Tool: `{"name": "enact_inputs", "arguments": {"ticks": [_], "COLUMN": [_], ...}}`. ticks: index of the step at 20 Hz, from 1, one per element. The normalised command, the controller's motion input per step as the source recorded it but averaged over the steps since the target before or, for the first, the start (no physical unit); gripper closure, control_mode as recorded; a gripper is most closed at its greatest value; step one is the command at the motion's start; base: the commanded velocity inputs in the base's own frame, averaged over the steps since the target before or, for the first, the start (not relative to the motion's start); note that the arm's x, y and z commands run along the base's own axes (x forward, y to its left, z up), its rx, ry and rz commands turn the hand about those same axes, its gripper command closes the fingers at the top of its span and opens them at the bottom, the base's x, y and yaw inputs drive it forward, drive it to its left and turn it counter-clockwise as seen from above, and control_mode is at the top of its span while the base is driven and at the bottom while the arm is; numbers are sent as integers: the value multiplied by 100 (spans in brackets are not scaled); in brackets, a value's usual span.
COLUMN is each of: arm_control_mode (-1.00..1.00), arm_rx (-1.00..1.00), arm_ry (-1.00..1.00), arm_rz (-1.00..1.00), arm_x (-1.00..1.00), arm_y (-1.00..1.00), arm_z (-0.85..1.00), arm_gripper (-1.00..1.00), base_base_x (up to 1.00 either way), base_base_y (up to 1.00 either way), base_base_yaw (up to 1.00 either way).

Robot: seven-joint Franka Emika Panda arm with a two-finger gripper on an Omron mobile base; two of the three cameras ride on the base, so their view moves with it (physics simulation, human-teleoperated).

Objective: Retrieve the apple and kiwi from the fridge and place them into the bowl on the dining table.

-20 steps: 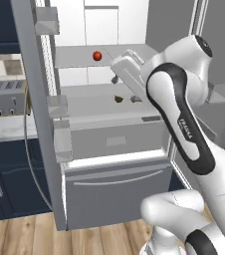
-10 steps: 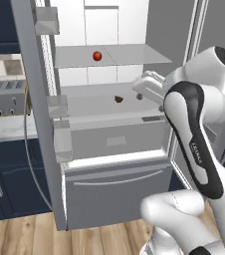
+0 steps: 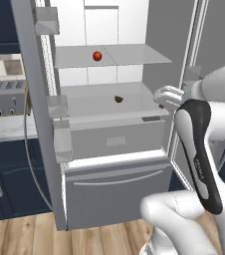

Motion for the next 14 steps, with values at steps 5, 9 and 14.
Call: {"name": "enact_inputs", "arguments": {"ticks": [5, 9, 14], "arm_control_mode": [-100, -100, -100], "arm_rx": [-8, 0, 0], "arm_ry": [-2, 0, 0], "arm_rz": [-12, 0, 0], "arm_x": [-1, 0, 11], "arm_y": [-1, 0, 0], "arm_z": [-1, 0, 0], "arm_gripper": [-100, -100, -100], "base_base_x": [0, 0, 0], "base_base_y": [0, 0, 0], "base_base_yaw": [0, 0, 0]}}
